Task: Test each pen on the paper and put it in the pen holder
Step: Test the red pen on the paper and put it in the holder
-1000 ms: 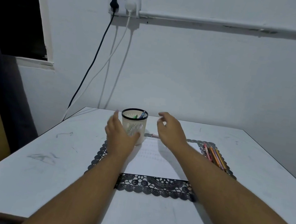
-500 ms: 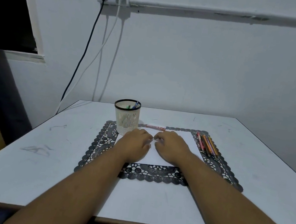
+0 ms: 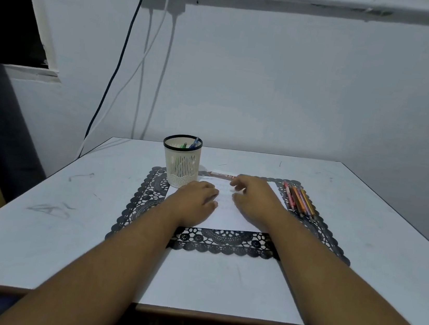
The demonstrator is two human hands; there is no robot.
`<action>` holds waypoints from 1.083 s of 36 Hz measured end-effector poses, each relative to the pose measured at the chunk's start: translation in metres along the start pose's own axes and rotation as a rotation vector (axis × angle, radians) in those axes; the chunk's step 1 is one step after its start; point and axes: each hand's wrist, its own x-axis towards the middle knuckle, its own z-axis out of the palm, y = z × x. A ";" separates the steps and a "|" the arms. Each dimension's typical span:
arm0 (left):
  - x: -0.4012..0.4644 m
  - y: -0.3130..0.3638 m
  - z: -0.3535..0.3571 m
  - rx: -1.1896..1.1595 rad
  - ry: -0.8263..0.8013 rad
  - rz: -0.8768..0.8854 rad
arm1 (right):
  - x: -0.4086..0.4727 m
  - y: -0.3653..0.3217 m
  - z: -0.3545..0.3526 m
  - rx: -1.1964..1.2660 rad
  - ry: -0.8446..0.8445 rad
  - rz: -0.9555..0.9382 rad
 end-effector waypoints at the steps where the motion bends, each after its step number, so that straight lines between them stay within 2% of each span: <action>1: 0.000 0.000 0.000 0.003 -0.004 0.000 | 0.001 0.003 -0.003 0.021 0.046 0.030; 4: 0.000 -0.001 0.000 -0.013 -0.010 -0.009 | 0.006 0.010 -0.021 -0.049 0.187 0.114; 8: -0.001 0.000 -0.001 -0.032 0.003 -0.019 | 0.007 0.028 -0.051 -0.220 0.343 0.322; 15: 0.000 -0.002 0.001 -0.034 -0.013 -0.028 | 0.004 0.053 -0.064 -0.299 0.199 0.594; 27: -0.004 0.004 -0.003 -0.046 -0.012 -0.035 | -0.001 0.050 -0.059 -0.300 0.188 0.632; 39: -0.006 0.008 -0.007 -0.038 -0.015 -0.034 | 0.001 0.049 -0.056 -0.370 0.212 0.590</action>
